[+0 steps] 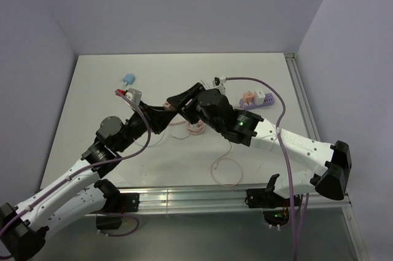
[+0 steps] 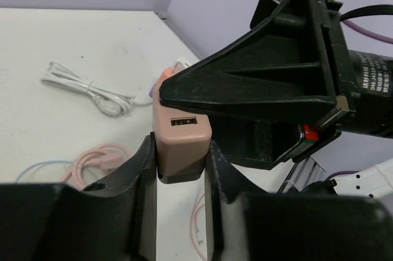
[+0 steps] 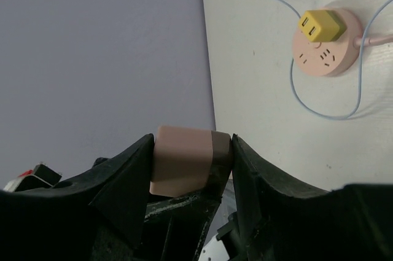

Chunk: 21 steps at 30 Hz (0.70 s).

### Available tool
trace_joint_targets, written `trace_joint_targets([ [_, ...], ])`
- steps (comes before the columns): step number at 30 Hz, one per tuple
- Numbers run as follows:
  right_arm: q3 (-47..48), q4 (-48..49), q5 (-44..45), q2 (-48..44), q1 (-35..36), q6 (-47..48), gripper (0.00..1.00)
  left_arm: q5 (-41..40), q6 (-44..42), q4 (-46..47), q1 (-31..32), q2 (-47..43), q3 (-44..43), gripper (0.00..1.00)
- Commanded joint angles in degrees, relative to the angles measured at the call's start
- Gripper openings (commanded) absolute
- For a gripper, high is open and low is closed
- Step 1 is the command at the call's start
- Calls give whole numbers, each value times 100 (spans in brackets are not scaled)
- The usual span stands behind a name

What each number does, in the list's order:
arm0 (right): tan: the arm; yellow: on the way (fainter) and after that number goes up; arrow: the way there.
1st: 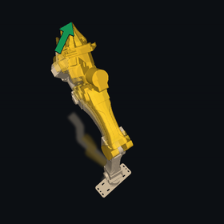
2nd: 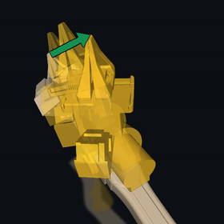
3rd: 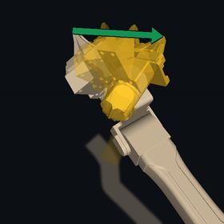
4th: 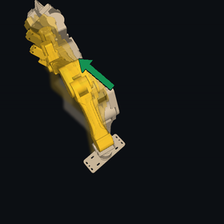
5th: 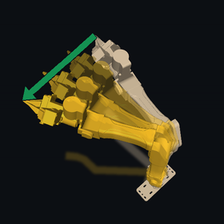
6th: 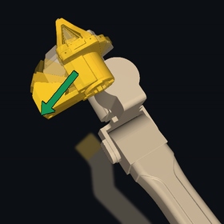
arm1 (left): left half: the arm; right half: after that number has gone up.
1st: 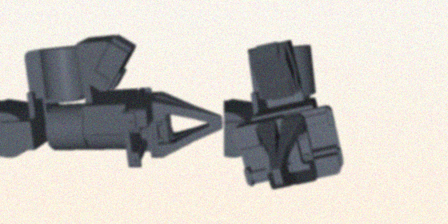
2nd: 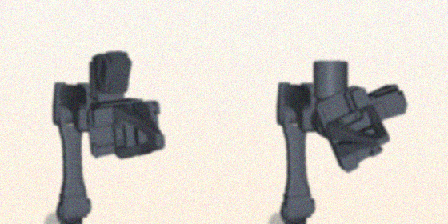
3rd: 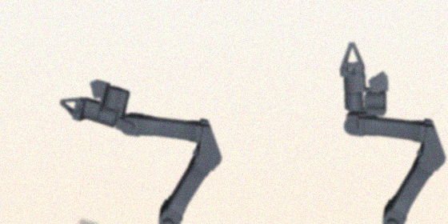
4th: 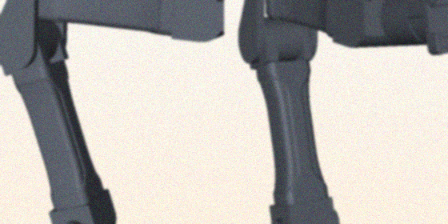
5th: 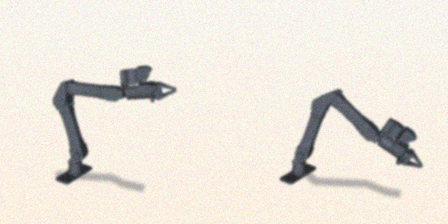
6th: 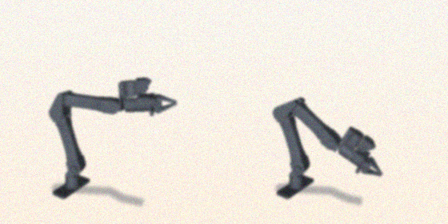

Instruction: Insert the plug

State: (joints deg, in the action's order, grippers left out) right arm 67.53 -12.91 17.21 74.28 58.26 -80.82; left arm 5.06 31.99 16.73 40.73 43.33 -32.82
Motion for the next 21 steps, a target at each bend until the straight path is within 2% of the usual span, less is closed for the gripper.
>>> trace_joint_targets([
  [1,270,350,-613,-72,98,741,56,-181,44,-335,-65,53,-400,0],
  [4,393,140,-1070,-115,28,1926,67,-216,27,-1098,-74,-61,-594,0],
  [8,244,-265,-1527,-405,-244,3455,76,467,-245,-2056,-74,-272,-945,0],
  [10,182,-607,-1484,-677,-385,4203,82,697,-324,-2384,-74,-386,-1042,0],
  [12,15,-713,-1694,-940,-447,4930,83,1039,-439,-2787,-74,-562,-1174,0],
  [16,137,-1003,-2456,-1118,-517,5409,79,1374,-719,-3237,-74,-940,-1280,0],
  [21,1033,-1556,-2890,-566,-482,4874,76,1497,-1089,-3562,-65,-1125,-1569,0],
])
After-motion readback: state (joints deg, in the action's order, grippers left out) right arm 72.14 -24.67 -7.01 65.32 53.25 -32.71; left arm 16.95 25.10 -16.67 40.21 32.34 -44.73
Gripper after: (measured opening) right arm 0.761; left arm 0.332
